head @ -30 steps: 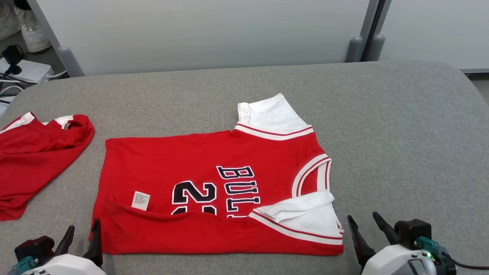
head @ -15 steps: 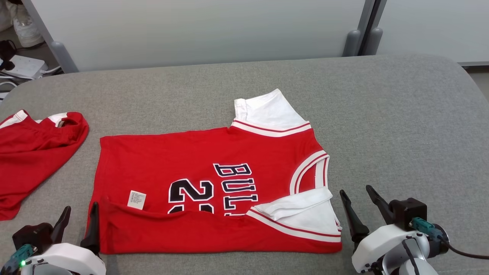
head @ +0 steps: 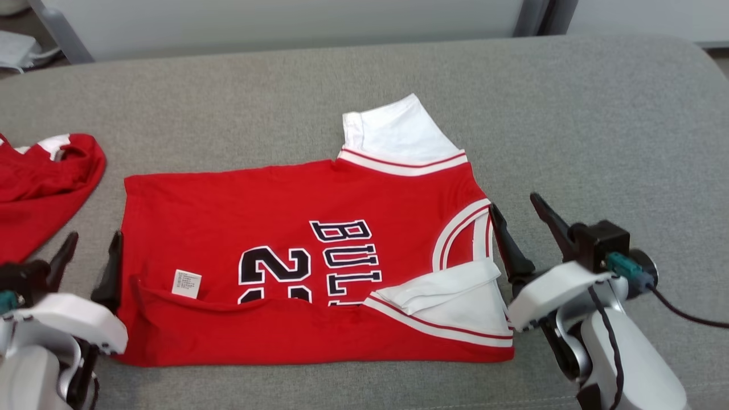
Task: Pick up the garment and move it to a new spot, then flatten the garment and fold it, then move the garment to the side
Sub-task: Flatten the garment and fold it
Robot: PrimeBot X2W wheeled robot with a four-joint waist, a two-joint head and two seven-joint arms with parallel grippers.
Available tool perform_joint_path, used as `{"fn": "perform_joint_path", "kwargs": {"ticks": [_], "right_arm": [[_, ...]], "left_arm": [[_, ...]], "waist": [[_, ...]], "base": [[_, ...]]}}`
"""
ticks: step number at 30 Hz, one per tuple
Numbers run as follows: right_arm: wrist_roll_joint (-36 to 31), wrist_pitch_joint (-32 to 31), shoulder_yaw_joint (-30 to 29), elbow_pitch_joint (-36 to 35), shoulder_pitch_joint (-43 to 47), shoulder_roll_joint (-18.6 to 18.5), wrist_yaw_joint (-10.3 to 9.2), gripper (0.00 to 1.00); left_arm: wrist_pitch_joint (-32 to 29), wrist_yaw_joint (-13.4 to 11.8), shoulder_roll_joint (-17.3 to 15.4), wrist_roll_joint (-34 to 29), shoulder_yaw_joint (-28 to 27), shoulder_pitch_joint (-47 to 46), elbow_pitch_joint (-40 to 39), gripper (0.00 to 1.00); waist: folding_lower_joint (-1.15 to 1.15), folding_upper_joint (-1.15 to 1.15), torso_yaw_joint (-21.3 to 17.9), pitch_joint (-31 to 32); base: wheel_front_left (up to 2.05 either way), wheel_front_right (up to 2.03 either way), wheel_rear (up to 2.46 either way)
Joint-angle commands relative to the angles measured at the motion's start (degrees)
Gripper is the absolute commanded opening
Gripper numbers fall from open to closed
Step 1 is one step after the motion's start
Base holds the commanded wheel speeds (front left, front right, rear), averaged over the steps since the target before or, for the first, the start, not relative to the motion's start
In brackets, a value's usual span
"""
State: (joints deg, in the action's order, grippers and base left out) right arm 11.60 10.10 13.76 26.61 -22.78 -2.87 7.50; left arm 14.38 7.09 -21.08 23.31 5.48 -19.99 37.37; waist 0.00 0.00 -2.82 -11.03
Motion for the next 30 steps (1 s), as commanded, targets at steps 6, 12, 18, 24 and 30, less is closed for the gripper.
{"fn": "perform_joint_path", "kwargs": {"ticks": [6, 12, 18, 24, 30], "right_arm": [[-0.61, -0.08, 2.98, -2.2, -6.2, -0.01, -0.01, 1.0], [-0.93, -0.71, 4.22, -3.16, -11.14, -0.01, -0.01, 1.0], [-0.4, -0.47, 6.02, -4.53, -12.71, -0.01, -0.01, 1.0], [0.34, 0.22, 7.65, -5.85, -11.91, -0.01, -0.01, 1.0], [0.39, 0.64, 8.48, -7.99, -10.5, -0.01, -0.01, 1.0]], "left_arm": [[-0.68, 0.37, -7.4, 4.05, 4.73, -8.9, 0.37, 1.0], [-1.62, 0.38, -13.29, 8.56, 13.41, -15.22, 1.14, 1.0], [-2.59, 0.39, -17.78, 14.94, 21.29, -20.57, 2.75, 1.0], [-2.22, 0.39, -21.54, 22.3, 27.44, -23.36, 4.3, 1.0], [-1.12, 0.39, -25.11, 27.86, 32.02, -25.31, 5.38, 1.0]], "waist": [[0.0, 0.0, -1.02, -5.37], [0.0, 0.0, -1.79, -9.23], [0.0, 0.0, -2.88, -12.32], [0.0, 0.0, -4.4, -14.49], [0.0, 0.0, -5.72, -16.51]], "base": [[0.0, 0.0, 0.0], [0.0, 0.0, 0.0], [0.0, 0.0, 0.0], [0.0, 0.0, 0.0], [0.0, 0.0, 0.0]]}}
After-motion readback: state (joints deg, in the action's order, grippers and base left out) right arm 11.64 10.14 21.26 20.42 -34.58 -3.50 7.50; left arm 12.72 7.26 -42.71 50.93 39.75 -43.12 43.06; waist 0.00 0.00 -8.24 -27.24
